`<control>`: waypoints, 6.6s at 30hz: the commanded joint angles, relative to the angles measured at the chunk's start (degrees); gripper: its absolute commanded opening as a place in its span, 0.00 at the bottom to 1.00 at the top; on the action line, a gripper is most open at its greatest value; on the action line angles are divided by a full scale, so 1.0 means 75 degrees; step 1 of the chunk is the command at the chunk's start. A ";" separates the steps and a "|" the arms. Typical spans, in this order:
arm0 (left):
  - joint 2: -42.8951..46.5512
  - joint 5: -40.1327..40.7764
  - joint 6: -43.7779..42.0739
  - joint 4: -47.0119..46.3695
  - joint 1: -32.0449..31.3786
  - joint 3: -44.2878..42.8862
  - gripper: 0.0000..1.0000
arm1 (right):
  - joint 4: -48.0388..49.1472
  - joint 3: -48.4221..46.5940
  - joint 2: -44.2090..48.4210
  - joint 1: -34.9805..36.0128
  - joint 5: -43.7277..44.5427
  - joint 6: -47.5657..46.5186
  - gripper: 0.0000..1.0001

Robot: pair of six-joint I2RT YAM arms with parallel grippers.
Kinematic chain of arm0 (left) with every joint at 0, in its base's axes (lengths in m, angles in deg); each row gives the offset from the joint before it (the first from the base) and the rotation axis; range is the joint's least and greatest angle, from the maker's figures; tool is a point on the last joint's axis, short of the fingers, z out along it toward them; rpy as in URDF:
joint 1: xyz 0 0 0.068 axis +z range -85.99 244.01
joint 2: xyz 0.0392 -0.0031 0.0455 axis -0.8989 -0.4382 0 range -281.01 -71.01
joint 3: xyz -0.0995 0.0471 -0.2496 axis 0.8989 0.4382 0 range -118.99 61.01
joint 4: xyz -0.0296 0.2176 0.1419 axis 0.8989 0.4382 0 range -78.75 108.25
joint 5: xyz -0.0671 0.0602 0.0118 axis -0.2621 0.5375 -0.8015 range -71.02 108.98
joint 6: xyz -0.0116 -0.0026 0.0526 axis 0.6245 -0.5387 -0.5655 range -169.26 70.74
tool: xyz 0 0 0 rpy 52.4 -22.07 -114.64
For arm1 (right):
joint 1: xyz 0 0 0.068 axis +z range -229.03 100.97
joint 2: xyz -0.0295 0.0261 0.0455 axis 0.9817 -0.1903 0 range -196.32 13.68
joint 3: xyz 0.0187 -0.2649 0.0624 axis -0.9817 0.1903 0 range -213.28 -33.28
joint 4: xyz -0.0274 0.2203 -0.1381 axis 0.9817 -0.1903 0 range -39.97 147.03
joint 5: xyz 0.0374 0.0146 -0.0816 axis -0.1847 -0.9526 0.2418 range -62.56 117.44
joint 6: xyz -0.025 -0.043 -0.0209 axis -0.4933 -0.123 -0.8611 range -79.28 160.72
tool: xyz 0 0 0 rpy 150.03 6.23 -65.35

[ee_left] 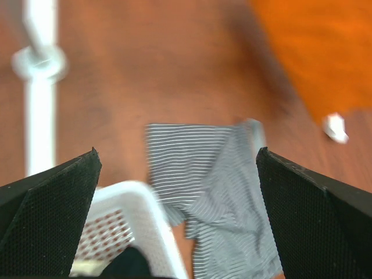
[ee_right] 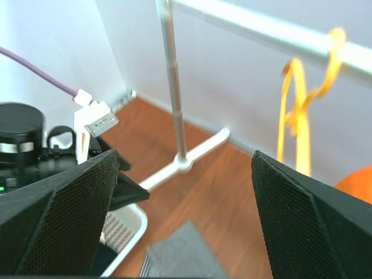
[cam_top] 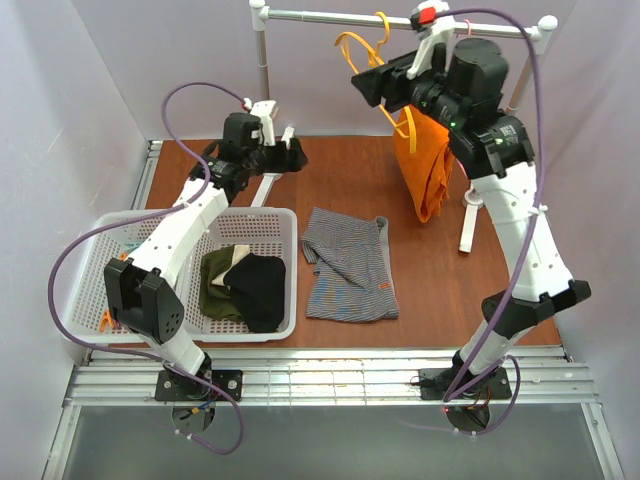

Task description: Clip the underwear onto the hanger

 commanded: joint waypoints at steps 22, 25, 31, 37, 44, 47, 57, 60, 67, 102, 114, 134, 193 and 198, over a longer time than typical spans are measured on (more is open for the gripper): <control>0.1215 -0.0464 0.1257 0.0954 0.0901 -0.0331 0.98 | 0.0172 0.1870 0.0798 -0.0990 0.0895 -0.0965 0.85; 0.1379 -0.0522 0.1304 0.0931 0.0901 -0.0155 0.98 | 0.0184 0.2186 0.0798 -0.1001 0.0976 -0.0977 0.84; 0.1637 -0.0440 0.1269 0.0872 0.0901 0.0056 0.98 | 0.0184 0.2585 0.0775 -0.0990 0.1129 -0.1083 0.82; 0.1743 -0.0499 0.1292 0.0802 0.0901 0.0255 0.98 | 0.0184 0.2820 0.0775 -0.0978 0.1396 -0.1117 0.69; 0.1813 -0.0511 0.1304 0.0732 0.0913 0.0408 0.98 | 0.0161 0.2937 0.0716 -0.0978 0.1574 -0.1129 0.47; 0.1860 -0.0487 0.1258 0.0755 0.0913 0.0455 0.98 | 0.0137 0.2902 0.0693 -0.0989 0.1644 -0.1129 0.38; 0.1778 -0.0557 0.1281 0.0708 0.0913 0.0478 0.98 | 0.0137 0.2539 0.0611 -0.0884 0.1761 -0.0977 0.12; 0.1755 -0.0569 0.1293 0.0673 0.0913 0.0502 0.98 | 0.0149 0.2375 0.0576 -0.0791 0.1890 -0.1000 0.06; 0.1696 -0.0628 0.1293 0.0626 0.0913 0.0513 0.98 | 0.0219 0.1906 0.0435 -0.0509 0.2160 -0.0977 0.01; 0.1872 -0.0932 0.1702 0.0240 0.0913 0.1392 0.97 | 0.0922 0.4858 0.3106 0.0462 0.3027 -0.0052 0.01; 0.1978 -0.0711 0.4009 -0.2009 -0.0433 0.2061 0.83 | 0.1332 0.7225 0.4817 0.2010 0.3905 0.1752 0.01; 0.0630 -0.0522 0.4691 -0.2397 -0.1454 0.1346 0.70 | 0.1813 0.7730 0.5018 0.2491 0.3848 0.2176 0.01; -0.2135 -0.0288 0.5312 -0.1401 -0.2837 0.1675 0.00 | 0.0524 0.7894 0.5931 0.2608 0.5711 0.1718 0.68; -0.2942 -0.0417 0.5581 -0.1390 -0.3036 0.1077 0.00 | 0.0278 0.7941 0.6071 0.2608 0.5535 0.1894 0.67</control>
